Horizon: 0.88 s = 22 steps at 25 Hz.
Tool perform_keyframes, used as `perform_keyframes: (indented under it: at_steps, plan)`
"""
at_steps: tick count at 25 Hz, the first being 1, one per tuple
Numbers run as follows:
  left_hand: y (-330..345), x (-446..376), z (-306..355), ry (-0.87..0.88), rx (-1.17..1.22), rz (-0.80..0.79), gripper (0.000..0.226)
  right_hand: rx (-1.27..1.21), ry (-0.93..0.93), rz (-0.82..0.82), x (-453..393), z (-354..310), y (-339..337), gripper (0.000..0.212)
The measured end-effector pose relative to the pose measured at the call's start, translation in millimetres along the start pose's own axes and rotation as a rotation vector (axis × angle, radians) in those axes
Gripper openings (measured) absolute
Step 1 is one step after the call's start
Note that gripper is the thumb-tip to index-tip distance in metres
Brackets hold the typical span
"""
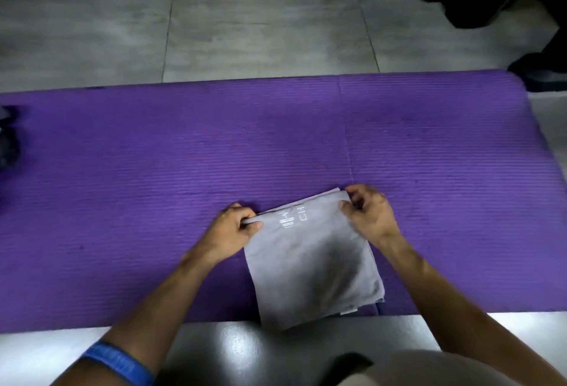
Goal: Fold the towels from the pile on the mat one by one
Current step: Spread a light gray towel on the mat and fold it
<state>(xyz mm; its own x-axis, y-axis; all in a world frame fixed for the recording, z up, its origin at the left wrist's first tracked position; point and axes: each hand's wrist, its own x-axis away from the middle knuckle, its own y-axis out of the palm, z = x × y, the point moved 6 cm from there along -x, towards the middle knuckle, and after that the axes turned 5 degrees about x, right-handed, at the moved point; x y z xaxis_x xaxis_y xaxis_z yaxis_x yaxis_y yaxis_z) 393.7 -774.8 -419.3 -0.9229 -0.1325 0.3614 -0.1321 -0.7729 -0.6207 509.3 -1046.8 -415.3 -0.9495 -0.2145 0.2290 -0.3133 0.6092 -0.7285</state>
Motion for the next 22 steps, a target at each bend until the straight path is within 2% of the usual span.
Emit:
perform_keyframes:
  at_steps: [2, 6, 8, 10, 12, 13, 15, 17, 20, 22]
  plan:
    - [1, 3, -11, -0.001, 0.057, 0.021, 0.015, -0.102, 0.043, -0.001, -6, 4, -1, 0.013]
    - [-3, 7, -22, 0.004, 0.150, 0.081, 0.027, -0.308, 0.079, -0.063, -9, 0, 11, 0.011]
    - [-6, 6, -22, -0.030, 0.182, 0.076, 0.009, -0.318, 0.132, -0.053, -10, -2, 18, 0.010]
    - [-12, 12, -12, -0.009, 0.067, 0.168, 0.003, -0.123, 0.095, 0.112, -7, -10, 12, 0.010]
    - [5, 25, 12, 0.134, -0.224, 0.282, 0.031, 0.236, -0.177, 0.300, 12, -35, 14, 0.019]
    - [24, 34, 24, 0.207, -0.306, 0.284, 0.043, 0.324, -0.328, 0.300, 29, -49, 25, 0.026]
    - [65, 48, 32, 0.232, -0.393, 0.218, 0.054, 0.432, -0.472, 0.145, 60, -55, 60, 0.041]
    - [84, 53, 20, 0.124, -0.492, 0.188, 0.064, 0.549, -0.437, 0.011, 69, -43, 81, 0.052]
    - [82, 42, 10, -0.063, -0.546, 0.224, 0.076, 0.651, -0.389, -0.052, 52, -31, 82, 0.065]
    - [78, 35, 16, -0.094, -0.539, 0.244, 0.077, 0.686, -0.367, -0.071, 41, -33, 78, 0.070]
